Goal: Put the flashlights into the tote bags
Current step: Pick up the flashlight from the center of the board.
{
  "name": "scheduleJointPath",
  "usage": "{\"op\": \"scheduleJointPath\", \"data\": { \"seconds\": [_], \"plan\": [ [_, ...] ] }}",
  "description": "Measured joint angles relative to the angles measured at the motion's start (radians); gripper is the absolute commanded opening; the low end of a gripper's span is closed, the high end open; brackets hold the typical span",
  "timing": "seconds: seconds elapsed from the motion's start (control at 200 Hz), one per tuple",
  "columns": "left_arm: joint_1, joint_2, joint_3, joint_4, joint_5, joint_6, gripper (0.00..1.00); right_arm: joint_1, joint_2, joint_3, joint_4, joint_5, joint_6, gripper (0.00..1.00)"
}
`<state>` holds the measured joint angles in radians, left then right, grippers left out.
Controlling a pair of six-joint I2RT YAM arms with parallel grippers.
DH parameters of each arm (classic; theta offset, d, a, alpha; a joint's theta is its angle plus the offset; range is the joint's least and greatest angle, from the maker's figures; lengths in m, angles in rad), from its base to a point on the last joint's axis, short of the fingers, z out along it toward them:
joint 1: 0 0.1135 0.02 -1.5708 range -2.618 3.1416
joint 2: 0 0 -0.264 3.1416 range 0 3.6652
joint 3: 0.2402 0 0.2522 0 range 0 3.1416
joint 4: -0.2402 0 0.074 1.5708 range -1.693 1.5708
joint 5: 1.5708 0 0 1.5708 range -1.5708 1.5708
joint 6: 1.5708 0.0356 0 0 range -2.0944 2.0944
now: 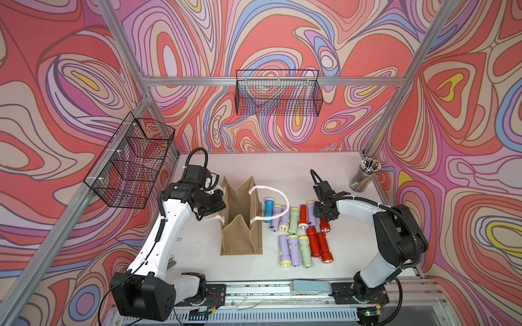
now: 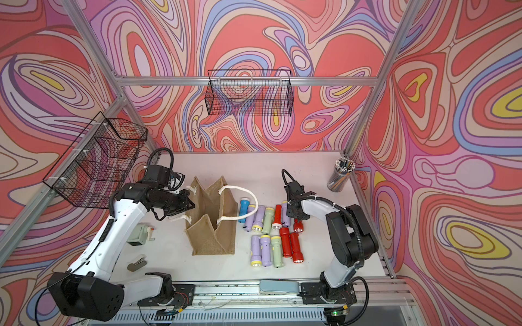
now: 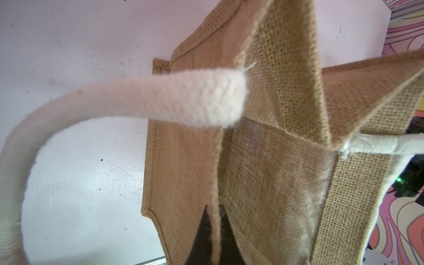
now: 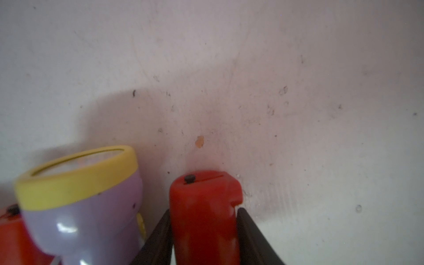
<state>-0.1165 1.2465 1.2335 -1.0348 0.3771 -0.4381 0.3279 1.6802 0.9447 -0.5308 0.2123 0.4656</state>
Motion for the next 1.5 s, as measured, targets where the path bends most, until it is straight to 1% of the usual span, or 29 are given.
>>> {"op": "scheduleJointPath", "data": {
  "seconds": [0.045,0.265,0.386,0.591,0.721,0.906,0.956,1.042,1.132,1.197,1.272,1.407,1.502],
  "plan": [
    [0.0,0.0,0.0,-0.001,0.001,0.0,0.18,0.001,0.001,0.0,0.001,0.001,0.004,0.35],
    [0.001,0.0,0.003,-0.002,0.001,0.0,0.2,0.001,0.006,0.006,-0.005,0.001,0.008,0.3],
    [0.001,-0.001,0.011,-0.001,0.001,0.0,0.21,0.001,0.006,0.009,-0.009,0.001,0.007,0.24],
    [0.001,-0.002,0.015,-0.001,0.008,0.004,0.22,0.001,0.005,0.041,-0.092,0.039,-0.006,0.2],
    [0.001,-0.002,0.031,-0.009,0.006,0.024,0.26,0.001,-0.039,0.076,-0.15,0.071,-0.016,0.17],
    [0.001,0.011,0.084,-0.045,-0.011,0.083,0.26,0.016,-0.128,0.178,-0.227,0.097,-0.019,0.16],
    [0.001,0.015,0.091,-0.051,-0.011,0.099,0.24,0.027,-0.148,0.216,-0.244,0.101,-0.019,0.15],
    [0.001,0.019,0.093,-0.065,-0.018,0.12,0.18,0.049,-0.177,0.284,-0.268,0.103,-0.016,0.14],
    [0.001,0.021,0.093,-0.08,-0.037,0.138,0.15,0.084,-0.2,0.366,-0.294,0.102,-0.002,0.13],
    [0.001,0.021,0.093,-0.084,-0.046,0.145,0.1,0.116,-0.209,0.415,-0.302,0.102,0.007,0.12],
    [0.001,0.021,0.092,-0.084,-0.054,0.15,0.0,0.161,-0.213,0.466,-0.304,0.102,0.019,0.12],
    [0.001,0.01,0.077,-0.082,-0.066,0.154,0.0,0.26,-0.209,0.552,-0.298,0.104,0.026,0.12],
    [0.001,0.0,0.066,-0.072,-0.062,0.153,0.0,0.34,-0.188,0.628,-0.259,0.105,0.017,0.12]
  ]
}}
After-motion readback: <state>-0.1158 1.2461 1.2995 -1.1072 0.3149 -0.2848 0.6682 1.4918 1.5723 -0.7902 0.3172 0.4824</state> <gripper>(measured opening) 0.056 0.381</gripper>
